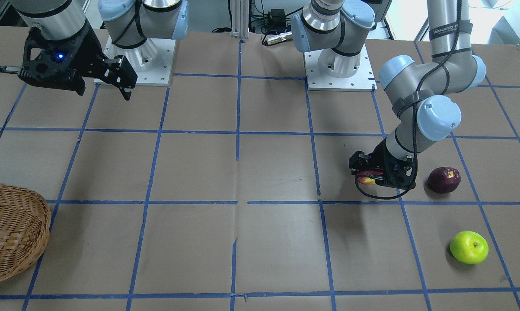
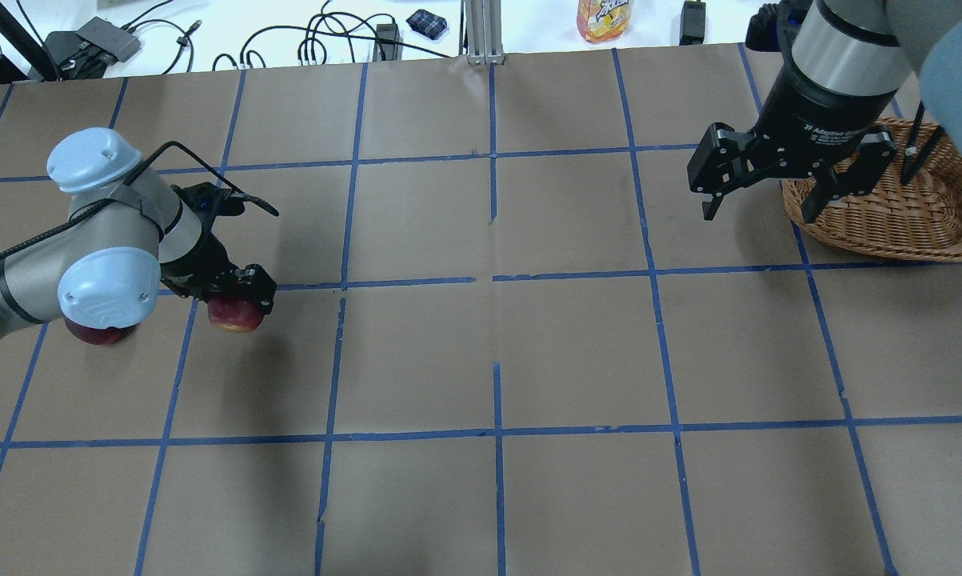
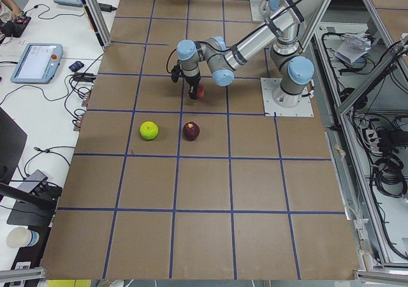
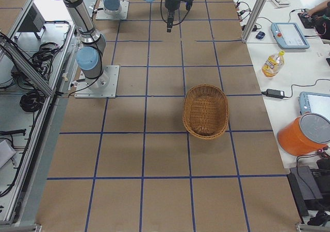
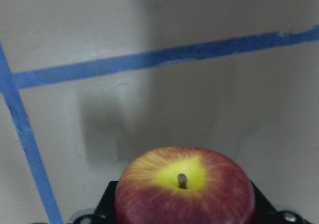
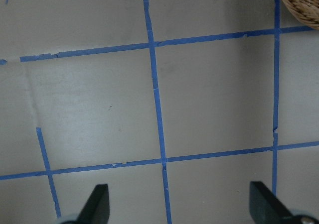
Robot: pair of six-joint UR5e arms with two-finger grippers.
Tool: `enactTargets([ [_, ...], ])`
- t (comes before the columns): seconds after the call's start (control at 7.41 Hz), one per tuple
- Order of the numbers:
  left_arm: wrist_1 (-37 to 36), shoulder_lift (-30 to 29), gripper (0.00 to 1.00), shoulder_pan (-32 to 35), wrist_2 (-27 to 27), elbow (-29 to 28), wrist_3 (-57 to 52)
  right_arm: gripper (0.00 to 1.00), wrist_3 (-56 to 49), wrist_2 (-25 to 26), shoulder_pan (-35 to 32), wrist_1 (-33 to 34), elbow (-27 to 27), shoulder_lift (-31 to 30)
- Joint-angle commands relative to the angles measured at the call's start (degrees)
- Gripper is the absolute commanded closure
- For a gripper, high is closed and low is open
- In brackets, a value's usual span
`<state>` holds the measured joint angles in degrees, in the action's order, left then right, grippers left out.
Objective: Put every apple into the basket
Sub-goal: 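Grasp the red apple with the left gripper and carry it to center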
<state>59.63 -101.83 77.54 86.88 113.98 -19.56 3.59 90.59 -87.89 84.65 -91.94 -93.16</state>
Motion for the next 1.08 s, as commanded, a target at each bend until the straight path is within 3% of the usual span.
enactTargets([
  [0.0, 3.1, 0.4, 0.70, 14.4, -4.2, -4.5, 20.2, 0.00, -0.3, -0.1, 0.0, -0.1, -0.6, 1.0],
  [0.14, -3.3, -2.6, 0.69, 20.2, -13.1, -5.6, 27.1, 0.00, -0.3, -0.1, 0.0, 0.9, -2.4, 1.0],
  [0.27, -7.8, -5.4, 0.69, 23.1, -15.8, -6.9, 32.7, 0.00, -0.3, 0.0, 0.0, 1.0, -3.6, 1.0],
  [0.4, -8.3, -7.2, 0.70, 27.1, -13.7, -8.3, 34.4, 0.00, -0.2, 0.1, 0.0, 1.1, -3.8, 1.0],
  [0.54, -8.4, -9.3, 0.70, 30.8, -7.1, -10.6, 36.7, 0.00, -0.2, 0.2, 0.0, 1.0, -3.9, 1.0],
  [0.94, -8.8, -14.3, 0.68, 34.4, -3.0, -14.7, 37.3, 0.00, -0.3, 0.0, 0.0, 1.0, -3.3, 0.3],
])
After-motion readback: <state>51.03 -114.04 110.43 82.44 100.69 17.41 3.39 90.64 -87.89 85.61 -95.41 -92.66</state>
